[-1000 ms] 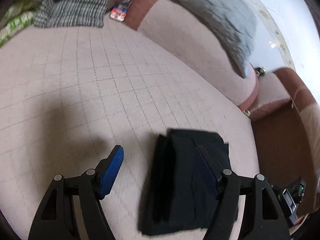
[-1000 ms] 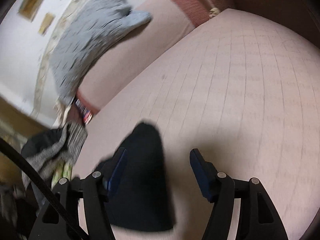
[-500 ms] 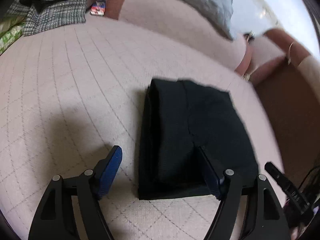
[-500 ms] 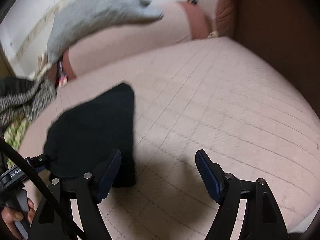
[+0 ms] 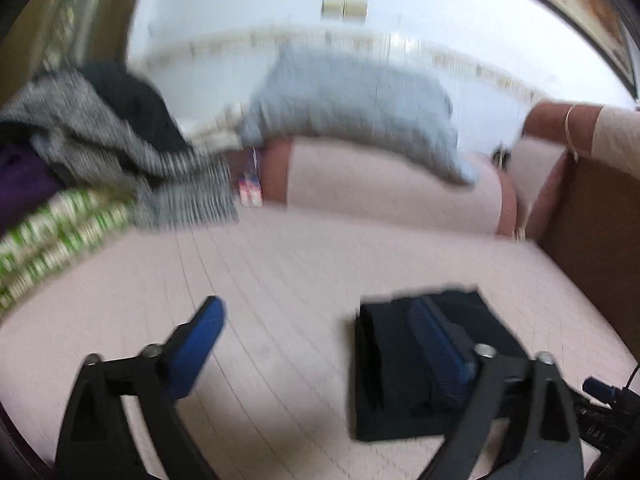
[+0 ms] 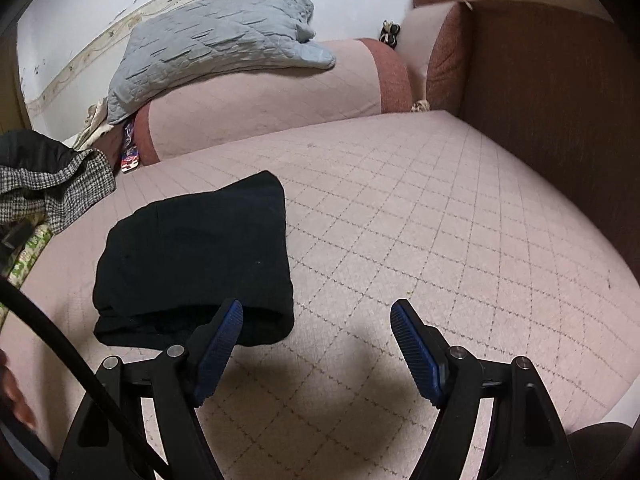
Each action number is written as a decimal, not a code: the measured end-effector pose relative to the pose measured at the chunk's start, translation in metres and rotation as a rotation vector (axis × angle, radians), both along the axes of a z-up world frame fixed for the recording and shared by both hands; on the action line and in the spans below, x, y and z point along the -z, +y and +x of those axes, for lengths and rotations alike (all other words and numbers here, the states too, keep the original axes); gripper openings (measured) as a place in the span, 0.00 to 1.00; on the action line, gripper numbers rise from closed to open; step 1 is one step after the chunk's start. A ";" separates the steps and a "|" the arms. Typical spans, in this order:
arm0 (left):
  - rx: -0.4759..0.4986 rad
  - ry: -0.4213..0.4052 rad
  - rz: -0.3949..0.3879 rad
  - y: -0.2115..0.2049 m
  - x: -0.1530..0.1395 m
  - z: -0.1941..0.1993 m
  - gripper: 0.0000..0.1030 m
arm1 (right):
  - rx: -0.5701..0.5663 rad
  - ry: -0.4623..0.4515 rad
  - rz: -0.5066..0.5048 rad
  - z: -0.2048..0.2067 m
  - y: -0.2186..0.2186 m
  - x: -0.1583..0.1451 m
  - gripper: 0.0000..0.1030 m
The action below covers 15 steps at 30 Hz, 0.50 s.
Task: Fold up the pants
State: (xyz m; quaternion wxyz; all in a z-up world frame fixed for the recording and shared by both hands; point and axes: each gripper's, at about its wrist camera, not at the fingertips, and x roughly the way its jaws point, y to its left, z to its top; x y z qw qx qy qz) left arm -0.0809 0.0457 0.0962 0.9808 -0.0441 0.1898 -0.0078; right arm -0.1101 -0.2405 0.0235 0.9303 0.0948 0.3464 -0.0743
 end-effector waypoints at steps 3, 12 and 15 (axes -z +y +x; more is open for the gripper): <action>0.012 -0.102 0.024 -0.005 -0.018 -0.015 1.00 | 0.001 -0.028 -0.030 -0.002 0.003 -0.003 0.78; 0.161 0.039 0.090 -0.043 0.002 -0.006 1.00 | -0.059 -0.034 -0.105 0.004 0.023 0.003 0.78; 0.186 0.104 0.089 -0.051 0.015 0.000 1.00 | -0.063 -0.020 -0.103 0.007 0.023 0.007 0.78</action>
